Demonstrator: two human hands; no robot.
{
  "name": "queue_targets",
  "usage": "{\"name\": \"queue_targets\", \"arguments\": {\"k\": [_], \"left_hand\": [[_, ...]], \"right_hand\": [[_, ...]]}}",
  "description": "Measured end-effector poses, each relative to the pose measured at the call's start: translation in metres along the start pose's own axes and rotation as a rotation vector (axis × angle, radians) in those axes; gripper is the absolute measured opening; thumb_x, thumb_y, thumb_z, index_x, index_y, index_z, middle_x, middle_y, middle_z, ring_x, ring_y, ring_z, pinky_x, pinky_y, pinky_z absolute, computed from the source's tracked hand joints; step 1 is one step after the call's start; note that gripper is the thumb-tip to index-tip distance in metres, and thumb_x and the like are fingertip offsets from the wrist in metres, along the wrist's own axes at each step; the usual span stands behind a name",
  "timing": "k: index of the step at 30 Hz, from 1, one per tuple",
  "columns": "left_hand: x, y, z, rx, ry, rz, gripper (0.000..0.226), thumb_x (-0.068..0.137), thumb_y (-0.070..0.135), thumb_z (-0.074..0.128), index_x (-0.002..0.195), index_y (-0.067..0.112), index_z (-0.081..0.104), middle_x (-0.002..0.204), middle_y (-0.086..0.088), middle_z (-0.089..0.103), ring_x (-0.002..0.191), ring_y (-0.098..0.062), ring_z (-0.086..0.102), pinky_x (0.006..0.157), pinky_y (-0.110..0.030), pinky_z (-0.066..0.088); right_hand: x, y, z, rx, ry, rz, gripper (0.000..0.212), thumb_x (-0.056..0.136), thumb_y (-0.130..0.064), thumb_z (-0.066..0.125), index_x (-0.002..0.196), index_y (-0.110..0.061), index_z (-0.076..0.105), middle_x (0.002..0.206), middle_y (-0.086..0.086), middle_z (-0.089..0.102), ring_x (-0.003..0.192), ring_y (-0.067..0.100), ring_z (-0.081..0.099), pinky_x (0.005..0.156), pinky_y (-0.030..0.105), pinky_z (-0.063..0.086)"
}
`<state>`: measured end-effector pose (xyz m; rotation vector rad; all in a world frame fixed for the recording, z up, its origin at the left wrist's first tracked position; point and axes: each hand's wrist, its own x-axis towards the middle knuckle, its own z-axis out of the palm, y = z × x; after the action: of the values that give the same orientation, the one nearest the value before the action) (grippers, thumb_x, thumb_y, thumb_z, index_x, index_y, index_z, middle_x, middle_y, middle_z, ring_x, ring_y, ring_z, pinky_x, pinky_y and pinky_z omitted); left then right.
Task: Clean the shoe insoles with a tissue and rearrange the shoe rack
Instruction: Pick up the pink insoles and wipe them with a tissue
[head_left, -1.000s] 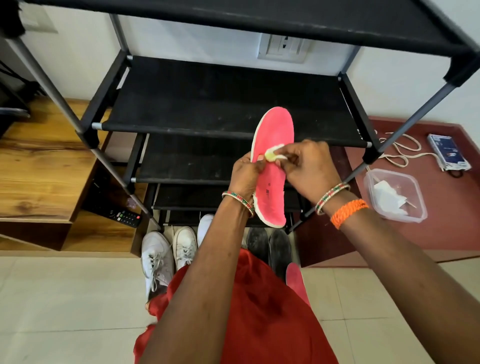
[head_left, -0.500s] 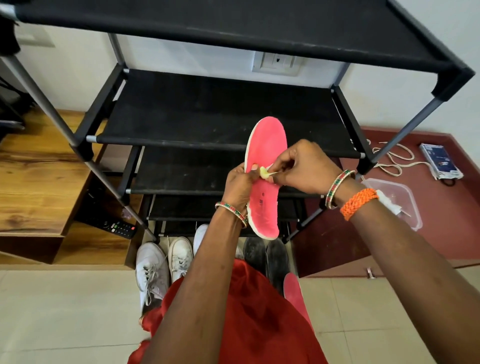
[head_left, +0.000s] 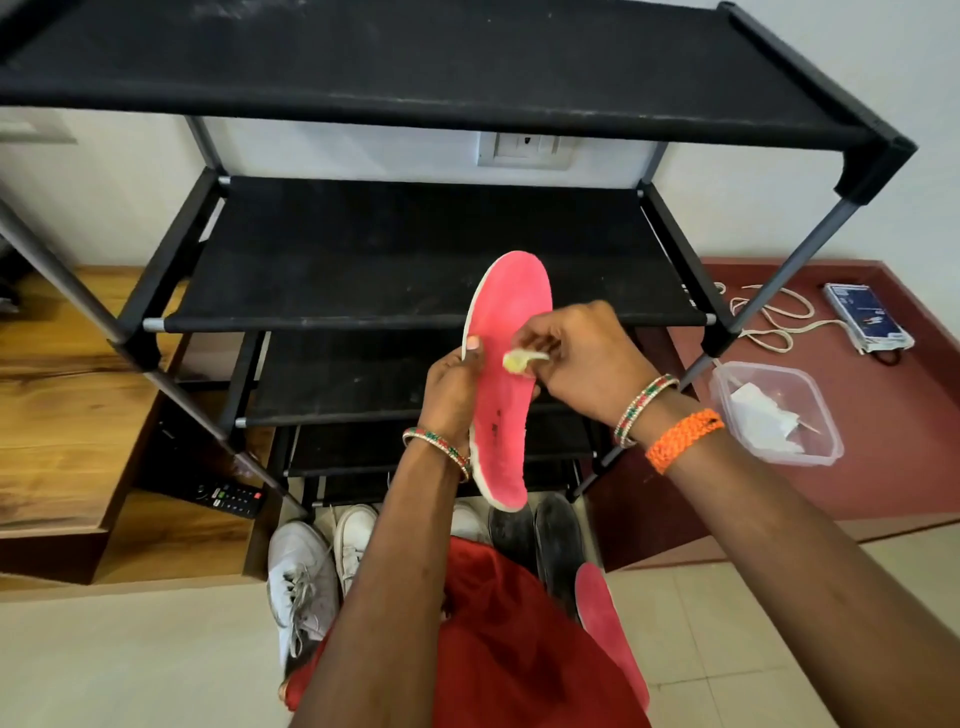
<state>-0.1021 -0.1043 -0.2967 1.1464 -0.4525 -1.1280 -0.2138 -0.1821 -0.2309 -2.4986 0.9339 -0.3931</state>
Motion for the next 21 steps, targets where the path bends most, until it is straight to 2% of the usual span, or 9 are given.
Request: {"name": "queue_targets", "arguments": {"k": [3, 5, 7, 8, 10, 13, 16, 19, 21], "left_hand": [[-0.001, 0.001, 0.0, -0.075, -0.081, -0.018, 0.055, 0.076, 0.043, 0.055, 0.104, -0.004, 0.056, 0.081, -0.019, 0.069, 0.064, -0.028, 0.069, 0.056, -0.033, 0.057], [-0.001, 0.003, 0.001, -0.074, -0.075, -0.005, 0.043, 0.083, 0.039, 0.052, 0.096, -0.001, 0.058, 0.074, -0.013, 0.071, 0.062, -0.024, 0.069, 0.055, -0.031, 0.056], [0.001, 0.003, 0.001, -0.043, 0.002, -0.011, 0.04, 0.078, 0.042, 0.057, 0.086, 0.004, 0.06, 0.069, -0.007, 0.07, 0.061, -0.019, 0.068, 0.056, -0.029, 0.056], [0.003, 0.002, 0.001, -0.022, 0.035, -0.022, 0.039, 0.079, 0.043, 0.057, 0.084, 0.005, 0.06, 0.073, -0.008, 0.069, 0.066, -0.02, 0.066, 0.062, -0.031, 0.056], [0.006, -0.001, -0.001, -0.029, 0.082, -0.076, 0.032, 0.094, 0.035, 0.048, 0.085, 0.006, 0.059, 0.088, -0.016, 0.064, 0.082, -0.03, 0.061, 0.08, -0.043, 0.051], [0.011, -0.002, -0.003, -0.06, 0.124, -0.166, 0.03, 0.098, 0.029, 0.042, 0.091, 0.005, 0.058, 0.106, -0.022, 0.059, 0.1, -0.035, 0.056, 0.098, -0.052, 0.043], [0.01, 0.0, -0.001, -0.069, 0.112, -0.185, 0.034, 0.098, 0.032, 0.042, 0.101, 0.002, 0.057, 0.11, -0.023, 0.058, 0.1, -0.035, 0.056, 0.1, -0.053, 0.042], [0.006, 0.004, 0.001, -0.065, 0.121, -0.178, 0.033, 0.098, 0.032, 0.041, 0.097, 0.003, 0.058, 0.101, -0.021, 0.06, 0.088, -0.034, 0.058, 0.094, -0.052, 0.044], [0.003, 0.007, 0.001, -0.069, 0.127, -0.172, 0.033, 0.098, 0.031, 0.042, 0.098, 0.003, 0.059, 0.102, -0.022, 0.06, 0.088, -0.034, 0.058, 0.094, -0.053, 0.043]], "right_hand": [[0.015, 0.005, -0.001, -0.061, 0.18, 0.009, 0.02, 0.08, -0.009, 0.07, 0.099, -0.016, 0.07, 0.082, 0.0, 0.068, 0.077, 0.015, 0.065, 0.074, 0.028, 0.055], [0.017, 0.004, 0.002, -0.092, 0.169, 0.001, 0.015, 0.081, -0.01, 0.07, 0.094, -0.017, 0.072, 0.085, 0.001, 0.07, 0.079, 0.016, 0.066, 0.075, 0.026, 0.055], [0.009, 0.0, 0.005, -0.008, 0.109, 0.033, 0.007, 0.081, -0.018, 0.073, 0.088, -0.016, 0.075, 0.083, 0.0, 0.072, 0.077, 0.013, 0.066, 0.075, 0.026, 0.055], [0.001, -0.002, 0.006, 0.05, 0.073, 0.051, 0.008, 0.08, -0.022, 0.074, 0.085, -0.016, 0.076, 0.081, 0.0, 0.072, 0.076, 0.012, 0.066, 0.075, 0.027, 0.056], [-0.02, -0.009, 0.011, 0.11, 0.007, 0.047, 0.01, 0.077, -0.026, 0.076, 0.081, -0.018, 0.076, 0.078, -0.001, 0.072, 0.075, 0.012, 0.065, 0.076, 0.03, 0.055], [-0.045, -0.018, 0.018, 0.152, -0.069, -0.058, 0.006, 0.077, -0.015, 0.076, 0.083, -0.015, 0.077, 0.081, -0.003, 0.073, 0.072, 0.008, 0.066, 0.074, 0.028, 0.054], [-0.042, -0.012, 0.011, 0.106, -0.07, -0.18, 0.01, 0.079, -0.007, 0.071, 0.087, -0.011, 0.076, 0.086, 0.0, 0.073, 0.08, 0.013, 0.067, 0.076, 0.032, 0.055], [-0.025, -0.002, 0.008, -0.057, -0.001, -0.277, 0.02, 0.078, 0.005, 0.062, 0.092, -0.005, 0.074, 0.092, 0.006, 0.072, 0.092, 0.022, 0.064, 0.082, 0.041, 0.053], [-0.025, -0.002, 0.013, -0.096, 0.039, -0.284, 0.028, 0.074, 0.012, 0.06, 0.093, -0.003, 0.073, 0.095, 0.009, 0.072, 0.095, 0.026, 0.064, 0.083, 0.044, 0.053]]}}
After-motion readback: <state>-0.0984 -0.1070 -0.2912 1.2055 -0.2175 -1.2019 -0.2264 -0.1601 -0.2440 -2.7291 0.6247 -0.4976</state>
